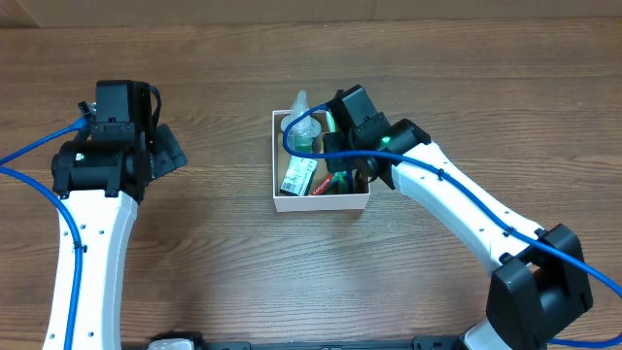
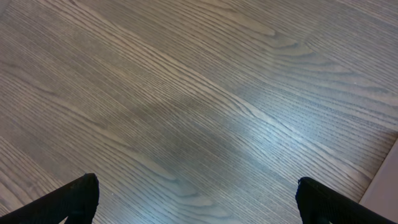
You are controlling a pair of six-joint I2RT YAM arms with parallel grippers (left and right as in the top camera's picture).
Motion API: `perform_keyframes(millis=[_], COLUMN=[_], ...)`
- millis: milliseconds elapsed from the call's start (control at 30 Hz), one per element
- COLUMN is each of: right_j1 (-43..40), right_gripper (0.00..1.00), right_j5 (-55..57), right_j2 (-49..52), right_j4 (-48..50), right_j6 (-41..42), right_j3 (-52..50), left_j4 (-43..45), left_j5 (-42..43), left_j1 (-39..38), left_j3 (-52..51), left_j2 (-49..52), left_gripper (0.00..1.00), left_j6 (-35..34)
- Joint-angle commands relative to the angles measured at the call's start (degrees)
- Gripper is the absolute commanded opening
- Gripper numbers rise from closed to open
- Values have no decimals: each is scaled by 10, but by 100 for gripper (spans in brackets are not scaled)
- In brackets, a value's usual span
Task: Pack container
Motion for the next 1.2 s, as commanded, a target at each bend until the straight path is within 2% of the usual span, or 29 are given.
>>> perform_keyframes(millis=[0,67,133,167,233,433,667,833,1067,1167], right_j1=[-6,-13,-24,-33,-54,-77,-77,-77,-77,-77], right_gripper=[67,71,79,84,100,100,100,100,100,100], right_j5=[8,8,8,8,8,54,54,54,54,53], right_j2=[-4,-20,-45,-65,-120,-304,-527,-638,-667,-667], right_j4=[0,-3,-14,-22,-47,-154,-261,-336,-438,-447], right_j6=[0,3,7,16,33,32,50,62,62,62], right_j3=[9,16,24,28,28,28,28,28,27,27], left_j4=[0,0,1,0,1,1,0,1,1,0], left_j5=[-9,-9,-9,-9,-9,-9,-9,-9,-9,-9], left_j1=[2,2,2,2,2,2,2,2,2,2], left_j3=[7,7,7,7,7,7,7,7,7,7], left_j2=[0,0,0,0,0,0,0,0,0,0], left_gripper=[100,100,100,100,100,100,100,100,100,100], left_j6=[-6,-6,-6,-6,-6,-6,-6,-6,-6,-6])
